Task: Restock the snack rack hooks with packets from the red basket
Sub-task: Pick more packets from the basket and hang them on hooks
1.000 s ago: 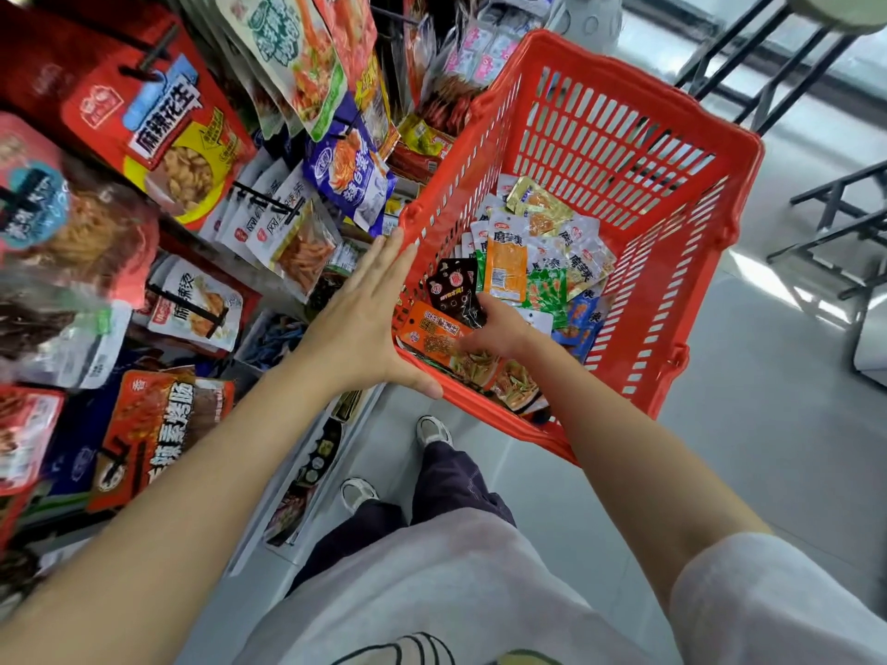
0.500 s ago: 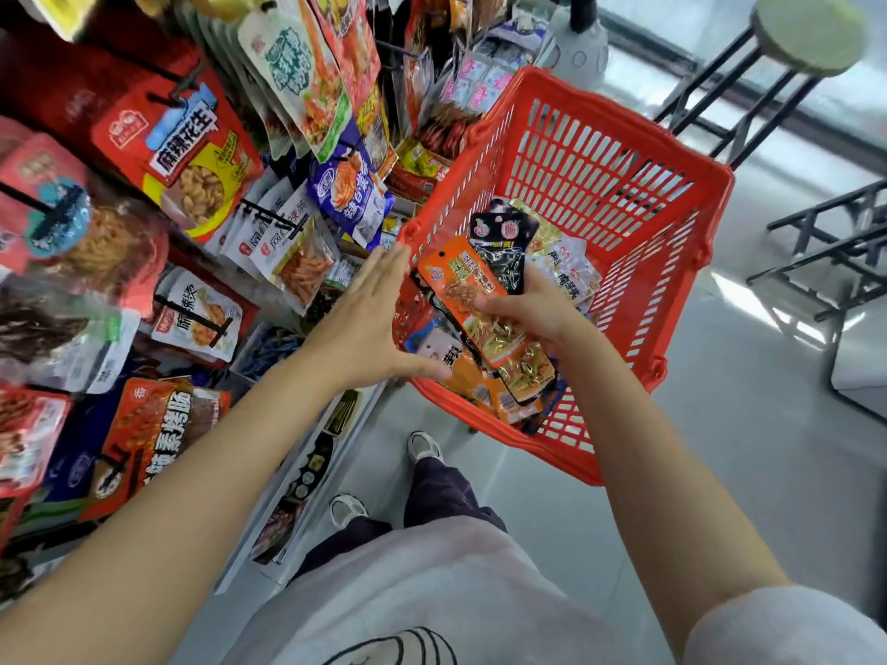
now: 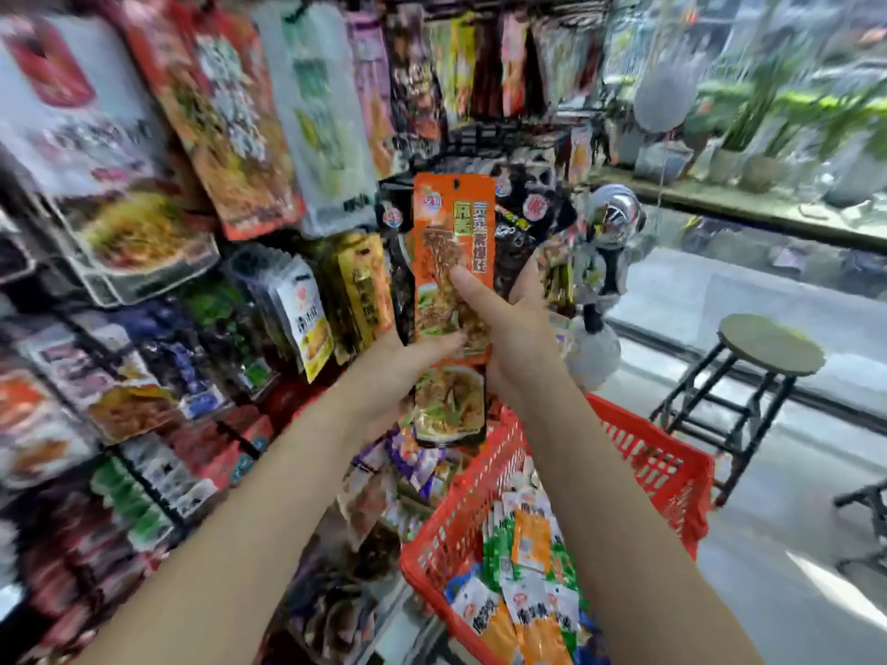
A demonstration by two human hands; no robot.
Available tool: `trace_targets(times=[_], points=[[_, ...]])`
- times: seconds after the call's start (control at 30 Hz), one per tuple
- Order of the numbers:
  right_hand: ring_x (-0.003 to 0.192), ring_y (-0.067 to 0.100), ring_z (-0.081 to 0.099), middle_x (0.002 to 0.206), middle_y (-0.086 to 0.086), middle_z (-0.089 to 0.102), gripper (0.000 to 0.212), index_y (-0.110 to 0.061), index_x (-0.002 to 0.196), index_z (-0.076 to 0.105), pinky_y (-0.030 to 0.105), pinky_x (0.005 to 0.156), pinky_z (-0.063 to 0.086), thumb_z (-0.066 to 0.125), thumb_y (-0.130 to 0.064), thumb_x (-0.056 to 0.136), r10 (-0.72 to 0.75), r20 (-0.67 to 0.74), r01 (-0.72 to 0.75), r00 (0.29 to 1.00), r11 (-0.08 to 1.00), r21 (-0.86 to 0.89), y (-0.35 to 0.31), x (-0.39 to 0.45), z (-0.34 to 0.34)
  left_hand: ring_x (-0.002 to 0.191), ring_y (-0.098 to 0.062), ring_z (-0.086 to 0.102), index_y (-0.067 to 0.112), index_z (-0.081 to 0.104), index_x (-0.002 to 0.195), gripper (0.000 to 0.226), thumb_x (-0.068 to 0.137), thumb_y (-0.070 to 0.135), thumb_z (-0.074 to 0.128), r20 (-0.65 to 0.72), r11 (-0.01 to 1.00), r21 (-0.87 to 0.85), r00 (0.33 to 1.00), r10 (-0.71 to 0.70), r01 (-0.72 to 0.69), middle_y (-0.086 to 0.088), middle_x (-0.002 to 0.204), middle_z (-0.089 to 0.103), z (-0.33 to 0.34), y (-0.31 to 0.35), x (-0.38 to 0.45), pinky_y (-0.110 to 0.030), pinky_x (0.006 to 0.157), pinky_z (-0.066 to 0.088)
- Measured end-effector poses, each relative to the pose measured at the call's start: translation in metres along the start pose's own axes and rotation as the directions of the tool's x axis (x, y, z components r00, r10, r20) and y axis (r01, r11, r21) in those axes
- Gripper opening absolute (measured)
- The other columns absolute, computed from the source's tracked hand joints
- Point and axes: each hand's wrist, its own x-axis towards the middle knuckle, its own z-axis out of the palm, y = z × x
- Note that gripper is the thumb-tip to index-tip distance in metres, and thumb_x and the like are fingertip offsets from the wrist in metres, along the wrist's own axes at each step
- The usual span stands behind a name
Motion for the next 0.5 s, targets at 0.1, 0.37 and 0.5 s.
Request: trace_targets(times=[0.1, 0.37, 0.5], points=[[0.151, 0.016, 0.020, 0.167, -0.005, 0.009, 0.105, -0.029, 0.160, 0.005, 0.038, 0.118, 0.026, 0.079, -0.028, 0.086, -0.034, 0.062, 0.027, 0.997, 0.994, 0.106, -0.008, 0.010, 0.028, 0.150, -0.017, 0.026, 0.026, 0.018, 0.159, 0.077, 0.097, 0.041, 0.060, -0.053, 0.994, 0.039, 0.993, 0.105, -0.103, 0.011, 0.156, 0.037, -0.019, 0.020, -0.018, -0.039, 0.116, 0.027], [0.132, 0.022, 0.055, 0.144, 0.000, 0.056, 0.088, -0.026, 0.146, 0.043, 0.055, 0.110, 0.043, 0.086, -0.049, 0.072, -0.099, 0.065, 0.093, 0.993, 0.991, 0.094, -0.012, 0.021, 0.044, 0.095, -0.009, 0.074, 0.026, 0.061, 0.120, 0.033, 0.092, 0.010, 0.070, -0.199, 0.961, 0.248, 0.964, 0.174, -0.122, 0.007, 0.106, 0.078, -0.037, 0.029, -0.020, -0.019, 0.074, 0.057], [0.126, 0.024, 0.060, 0.137, 0.002, 0.062, 0.076, -0.020, 0.139, 0.051, 0.057, 0.107, 0.045, 0.086, -0.042, 0.075, -0.121, 0.023, 0.115, 0.992, 0.981, 0.157, -0.025, 0.037, 0.033, 0.098, -0.022, 0.068, 0.019, 0.060, 0.107, 0.030, 0.086, 0.028, 0.079, -0.411, 0.958, 0.276, 0.891, 0.194, -0.081, -0.002, 0.105, 0.074, -0.046, 0.039, -0.019, -0.042, 0.089, 0.058]])
